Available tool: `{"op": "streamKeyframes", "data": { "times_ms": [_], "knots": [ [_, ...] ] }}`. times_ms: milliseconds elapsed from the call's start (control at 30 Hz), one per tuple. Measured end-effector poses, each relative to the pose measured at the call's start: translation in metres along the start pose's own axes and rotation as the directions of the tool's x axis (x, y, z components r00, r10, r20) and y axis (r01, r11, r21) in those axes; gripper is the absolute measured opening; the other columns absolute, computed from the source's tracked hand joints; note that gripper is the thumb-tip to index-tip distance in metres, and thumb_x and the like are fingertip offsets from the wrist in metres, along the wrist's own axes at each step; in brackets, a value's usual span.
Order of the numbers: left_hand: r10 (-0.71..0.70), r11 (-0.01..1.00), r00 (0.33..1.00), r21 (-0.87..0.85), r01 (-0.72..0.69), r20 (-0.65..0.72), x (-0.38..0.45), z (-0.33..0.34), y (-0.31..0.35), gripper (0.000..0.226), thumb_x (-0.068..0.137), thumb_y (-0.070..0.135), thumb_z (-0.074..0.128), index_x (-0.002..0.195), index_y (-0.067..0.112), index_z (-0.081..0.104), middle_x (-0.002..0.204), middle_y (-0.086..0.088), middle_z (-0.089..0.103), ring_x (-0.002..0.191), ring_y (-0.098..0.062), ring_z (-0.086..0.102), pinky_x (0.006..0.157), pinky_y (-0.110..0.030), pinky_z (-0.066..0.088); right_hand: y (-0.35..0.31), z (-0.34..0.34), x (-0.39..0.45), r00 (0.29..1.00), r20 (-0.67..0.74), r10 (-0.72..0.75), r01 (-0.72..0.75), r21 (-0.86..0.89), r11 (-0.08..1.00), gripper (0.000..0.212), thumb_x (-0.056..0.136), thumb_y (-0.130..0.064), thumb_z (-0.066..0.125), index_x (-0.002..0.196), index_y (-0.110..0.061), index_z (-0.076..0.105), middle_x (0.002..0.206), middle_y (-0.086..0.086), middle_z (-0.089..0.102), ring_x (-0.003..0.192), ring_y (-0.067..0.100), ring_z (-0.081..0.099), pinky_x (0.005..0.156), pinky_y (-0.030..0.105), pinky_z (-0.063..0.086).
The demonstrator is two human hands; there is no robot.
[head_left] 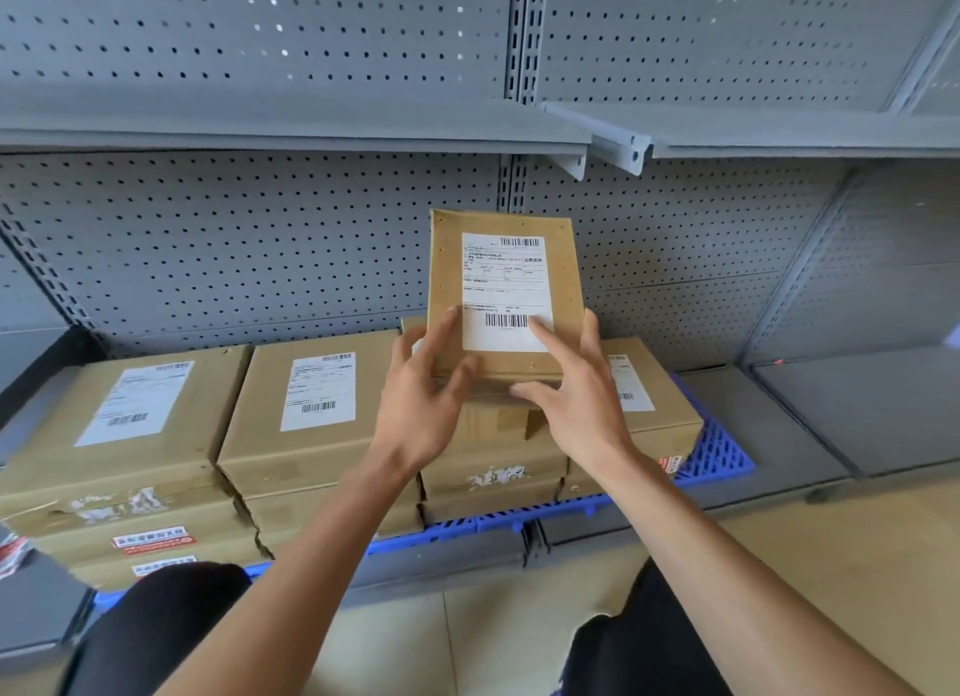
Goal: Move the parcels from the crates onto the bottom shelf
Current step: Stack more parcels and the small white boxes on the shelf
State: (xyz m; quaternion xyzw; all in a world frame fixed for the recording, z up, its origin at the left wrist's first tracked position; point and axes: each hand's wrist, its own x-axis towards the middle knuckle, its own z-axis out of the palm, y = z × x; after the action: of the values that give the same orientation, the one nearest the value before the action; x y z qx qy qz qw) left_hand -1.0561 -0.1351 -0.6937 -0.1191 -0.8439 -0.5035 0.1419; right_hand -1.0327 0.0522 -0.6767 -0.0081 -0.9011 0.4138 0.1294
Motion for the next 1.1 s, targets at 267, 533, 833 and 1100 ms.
{"op": "streamKeyframes", "data": {
  "times_ms": [267, 533, 833, 1100],
  "knots": [
    [0.03, 0.998, 0.997, -0.056, -0.026, 0.072, 0.018, 0.055, 0.015, 0.057, 0.1, 0.047, 0.056, 0.151, 0.053, 0.032, 0.146, 0.005, 0.04, 0.122, -0.013, 0.054, 0.107, -0.04, 0.048, 0.034, -0.043, 0.014, 0.998, -0.05, 0.023, -0.025, -0.042, 0.999, 0.077, 0.084, -0.026, 0.08, 0.149, -0.043, 0.041, 0.168, -0.003, -0.008, 0.153, 0.013, 0.0, 0.12, 0.028, 0.014],
    [0.042, 0.999, 0.981, 0.005, -0.044, 0.192, 0.034, 0.088, 0.019, 0.063, 0.098, 0.057, 0.054, 0.151, 0.06, 0.021, 0.163, 0.003, 0.029, 0.127, -0.024, 0.056, 0.11, -0.051, 0.043, 0.081, -0.062, 0.038, 0.994, -0.112, 0.009, -0.017, -0.071, 0.997, 0.078, 0.082, -0.027, 0.082, 0.148, -0.042, 0.043, 0.168, -0.005, -0.003, 0.153, 0.012, 0.003, 0.123, 0.033, 0.019],
    [0.1, 0.991, 0.965, 0.064, -0.119, 0.242, 0.06, 0.116, 0.014, 0.065, 0.097, 0.057, 0.053, 0.151, 0.06, 0.017, 0.162, 0.003, 0.032, 0.145, -0.017, 0.038, 0.116, -0.047, 0.039, 0.122, -0.067, 0.063, 0.991, -0.118, 0.066, -0.066, 0.002, 0.998, 0.078, 0.079, -0.026, 0.083, 0.146, -0.043, 0.046, 0.167, -0.007, 0.003, 0.152, 0.008, 0.009, 0.122, 0.031, 0.02],
    [0.028, 0.986, 0.943, 0.146, -0.081, 0.333, 0.068, 0.123, -0.01, 0.072, 0.092, 0.068, 0.052, 0.153, 0.057, 0.013, 0.162, 0.01, 0.034, 0.14, -0.021, 0.046, 0.116, -0.048, 0.04, 0.158, -0.059, 0.08, 0.996, -0.068, 0.057, -0.059, -0.033, 0.998, 0.079, 0.076, -0.028, 0.085, 0.145, -0.041, 0.048, 0.164, -0.007, 0.014, 0.15, 0.011, 0.022, 0.121, 0.04, 0.028]
  ]
}}
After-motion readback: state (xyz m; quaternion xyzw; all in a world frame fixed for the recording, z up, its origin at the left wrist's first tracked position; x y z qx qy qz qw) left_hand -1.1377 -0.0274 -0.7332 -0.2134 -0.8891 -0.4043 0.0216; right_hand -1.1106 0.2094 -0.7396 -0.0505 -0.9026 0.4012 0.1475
